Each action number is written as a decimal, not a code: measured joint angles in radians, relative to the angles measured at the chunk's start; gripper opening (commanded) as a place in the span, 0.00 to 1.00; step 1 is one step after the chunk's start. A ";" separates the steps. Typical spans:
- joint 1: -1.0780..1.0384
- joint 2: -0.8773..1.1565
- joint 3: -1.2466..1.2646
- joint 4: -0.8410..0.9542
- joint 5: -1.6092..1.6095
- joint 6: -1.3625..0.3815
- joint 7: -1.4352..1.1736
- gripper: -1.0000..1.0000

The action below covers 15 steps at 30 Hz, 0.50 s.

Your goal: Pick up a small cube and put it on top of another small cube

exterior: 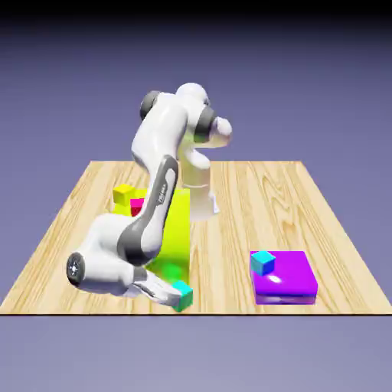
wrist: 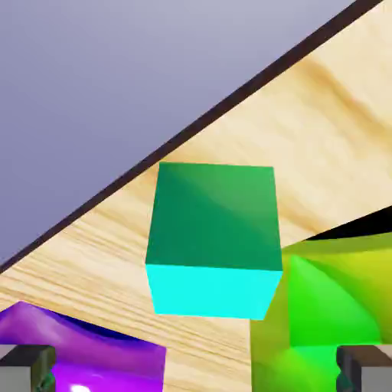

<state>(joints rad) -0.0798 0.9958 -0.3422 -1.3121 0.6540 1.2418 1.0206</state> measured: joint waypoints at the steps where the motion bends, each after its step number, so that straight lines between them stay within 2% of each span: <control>1: -0.002 0.036 -0.008 0.035 0.015 -0.042 0.006 0.50; 3: -0.004 0.065 -0.014 0.062 0.027 -0.074 0.012 0.50; 8: 0.061 0.035 -0.008 -0.119 0.043 0.060 -0.041 0.50; 9: 0.065 0.033 -0.007 -0.130 0.044 0.068 -0.044 0.00; 11: 0.065 0.033 -0.007 -0.130 0.045 0.068 -0.043 0.00; 15: 0.013 0.057 -0.012 0.015 0.033 -0.039 -0.002 0.00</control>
<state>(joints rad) -0.0667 1.0527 -0.3546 -1.2975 0.6868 1.2029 1.0191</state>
